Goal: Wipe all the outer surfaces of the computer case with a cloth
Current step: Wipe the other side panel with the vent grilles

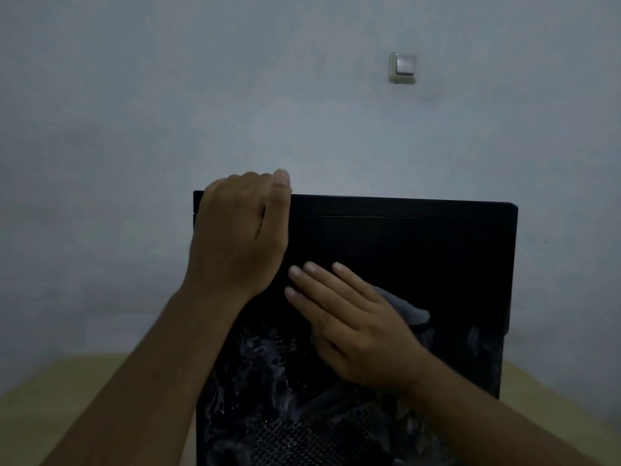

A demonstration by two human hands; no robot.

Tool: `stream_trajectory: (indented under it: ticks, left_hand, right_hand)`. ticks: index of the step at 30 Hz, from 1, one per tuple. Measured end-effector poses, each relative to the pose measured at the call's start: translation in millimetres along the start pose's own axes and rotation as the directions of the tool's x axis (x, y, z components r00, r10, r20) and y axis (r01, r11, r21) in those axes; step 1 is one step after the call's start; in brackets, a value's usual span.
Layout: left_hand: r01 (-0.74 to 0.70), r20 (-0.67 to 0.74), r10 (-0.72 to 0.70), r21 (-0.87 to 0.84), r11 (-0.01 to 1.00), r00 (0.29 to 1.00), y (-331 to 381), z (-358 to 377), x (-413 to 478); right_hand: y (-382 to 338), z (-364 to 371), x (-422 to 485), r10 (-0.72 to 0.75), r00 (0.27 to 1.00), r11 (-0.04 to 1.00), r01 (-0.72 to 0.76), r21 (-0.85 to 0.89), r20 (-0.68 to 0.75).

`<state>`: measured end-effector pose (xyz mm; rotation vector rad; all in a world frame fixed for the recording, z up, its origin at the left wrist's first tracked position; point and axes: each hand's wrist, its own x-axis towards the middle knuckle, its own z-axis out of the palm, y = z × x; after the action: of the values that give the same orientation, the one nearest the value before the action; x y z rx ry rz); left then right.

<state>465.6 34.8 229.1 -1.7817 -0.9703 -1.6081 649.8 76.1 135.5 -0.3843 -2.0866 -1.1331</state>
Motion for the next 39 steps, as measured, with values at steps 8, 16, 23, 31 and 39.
stream_trajectory:
  ticks: [8, 16, 23, 31, 39]
  left_hand:
    - [0.075, 0.179, -0.085, 0.059, 0.995, 0.980, -2, -22, 14]
    - [0.323, 0.115, -0.302, -0.303, 0.897, 0.946, -41, -37, 5]
    - [0.348, 0.111, -0.360, -0.618, 0.705, 0.926, -65, -26, -5]
    - [0.377, 0.184, -0.345, -0.655, 0.655, 0.920, -65, -30, -5]
    - [0.397, 0.281, -0.283, -0.703, 0.590, 0.917, -71, -40, -4]
  right_hand:
    - [36, -19, -1, 0.267, 0.958, 0.963, -0.262, 0.062, -0.099]
    - [-32, 13, 96, 0.604, 0.734, 0.795, -0.524, 0.306, -0.311]
    - [-67, 40, 99, 0.246, 0.950, 0.966, -0.223, 0.133, -0.191]
    - [-37, 14, 46, -0.264, 0.928, 0.962, 0.272, 0.005, 0.263]
    - [-6, -4, 84, -0.002, 0.998, 0.999, -0.001, 0.040, 0.068]
